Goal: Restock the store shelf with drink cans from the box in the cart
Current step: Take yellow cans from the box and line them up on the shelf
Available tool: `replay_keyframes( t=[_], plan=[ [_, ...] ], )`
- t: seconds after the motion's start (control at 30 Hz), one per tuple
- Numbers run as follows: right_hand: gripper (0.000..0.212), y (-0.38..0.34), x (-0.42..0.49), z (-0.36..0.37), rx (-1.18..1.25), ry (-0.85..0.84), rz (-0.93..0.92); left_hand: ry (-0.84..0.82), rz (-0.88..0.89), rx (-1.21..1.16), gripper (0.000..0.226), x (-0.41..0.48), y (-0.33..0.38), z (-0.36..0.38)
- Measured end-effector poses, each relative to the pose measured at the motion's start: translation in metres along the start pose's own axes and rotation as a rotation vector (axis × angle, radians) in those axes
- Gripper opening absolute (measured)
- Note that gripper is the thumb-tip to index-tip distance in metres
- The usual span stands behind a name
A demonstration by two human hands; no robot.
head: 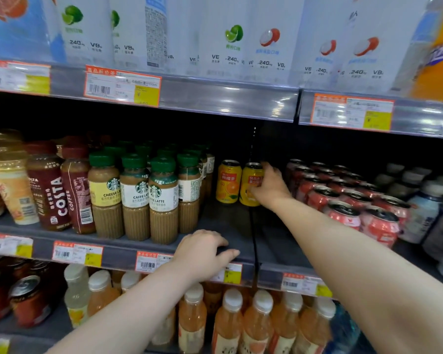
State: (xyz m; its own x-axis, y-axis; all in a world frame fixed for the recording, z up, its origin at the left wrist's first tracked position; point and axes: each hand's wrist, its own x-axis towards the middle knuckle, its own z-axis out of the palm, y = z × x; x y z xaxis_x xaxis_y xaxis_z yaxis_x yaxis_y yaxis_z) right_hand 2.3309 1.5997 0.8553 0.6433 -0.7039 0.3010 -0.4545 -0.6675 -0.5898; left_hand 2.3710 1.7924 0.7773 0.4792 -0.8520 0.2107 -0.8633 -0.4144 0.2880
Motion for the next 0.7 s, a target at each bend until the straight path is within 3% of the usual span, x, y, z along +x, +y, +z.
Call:
replay_keyframes(
  t=[0.2,0.37,0.53,0.7],
  plan=[
    [0.043,0.000,-0.065,-0.027,-0.168,-0.119,-0.175,0.130,-0.075,-0.070,0.048,-0.007,0.011,-0.010],
    [0.052,0.009,-0.119,-0.048,-0.317,-0.202,-0.237,0.163,-0.074,0.114,0.055,-0.029,0.030,-0.016],
    [0.056,0.032,-0.175,-0.081,-0.409,-0.237,-0.254,0.185,-0.066,0.146,0.056,-0.060,0.068,-0.012],
    [0.055,0.087,-0.257,-0.141,-0.468,-0.197,-0.130,0.130,0.002,0.116,0.054,-0.099,0.141,0.013]
  ],
)
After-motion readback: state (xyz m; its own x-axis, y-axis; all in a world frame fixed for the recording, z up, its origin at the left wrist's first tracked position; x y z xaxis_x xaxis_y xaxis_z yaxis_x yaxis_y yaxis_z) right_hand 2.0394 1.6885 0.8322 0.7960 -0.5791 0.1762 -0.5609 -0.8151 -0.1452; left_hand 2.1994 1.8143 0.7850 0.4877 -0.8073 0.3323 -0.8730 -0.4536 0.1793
